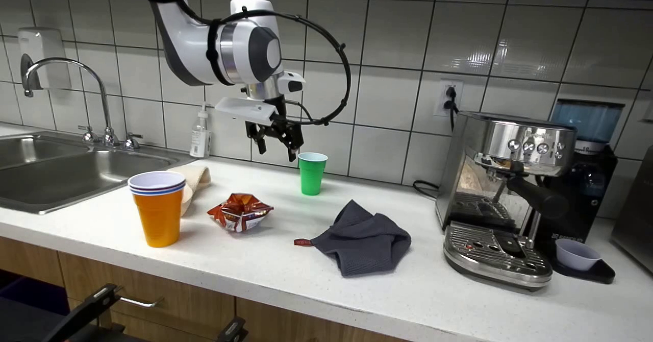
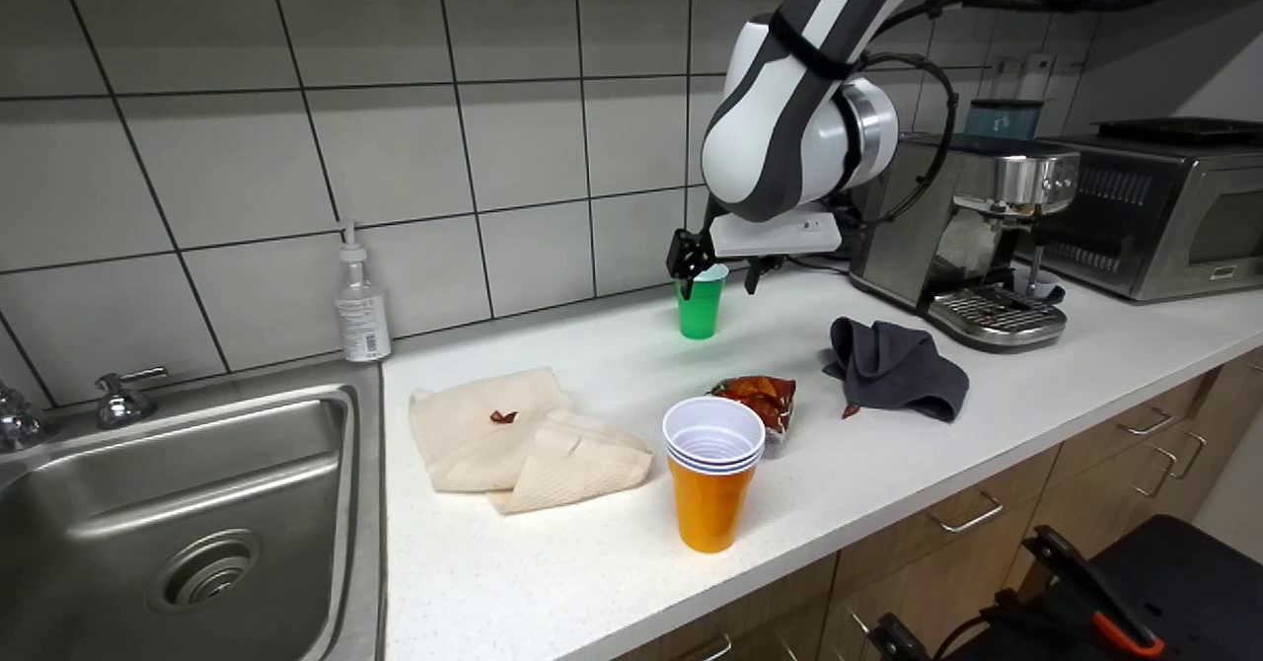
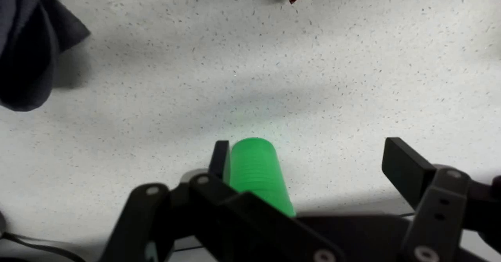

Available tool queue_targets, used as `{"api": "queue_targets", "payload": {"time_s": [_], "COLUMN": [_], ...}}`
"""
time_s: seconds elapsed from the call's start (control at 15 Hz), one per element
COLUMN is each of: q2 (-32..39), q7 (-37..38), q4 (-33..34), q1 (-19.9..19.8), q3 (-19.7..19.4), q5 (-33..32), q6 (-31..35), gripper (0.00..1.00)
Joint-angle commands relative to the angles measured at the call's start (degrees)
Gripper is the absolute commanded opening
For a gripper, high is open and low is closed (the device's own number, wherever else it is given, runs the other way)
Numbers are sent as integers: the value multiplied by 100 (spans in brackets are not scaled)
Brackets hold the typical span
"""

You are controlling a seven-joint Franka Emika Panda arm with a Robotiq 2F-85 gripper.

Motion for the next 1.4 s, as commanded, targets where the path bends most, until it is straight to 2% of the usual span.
{"api": "queue_targets", "payload": {"time_s": [0.0, 0.87, 0.93, 1.33], "q2": [7, 9, 56, 337], "q7": [-64, -59, -210, -617], "q4": [8, 15, 97, 611], "q1": [47, 47, -73, -288], "q3": [-46, -54, 64, 192], "q5": [73, 72, 247, 732], "q6": [-3, -3, 5, -71], "gripper": [100, 100, 100, 100]}}
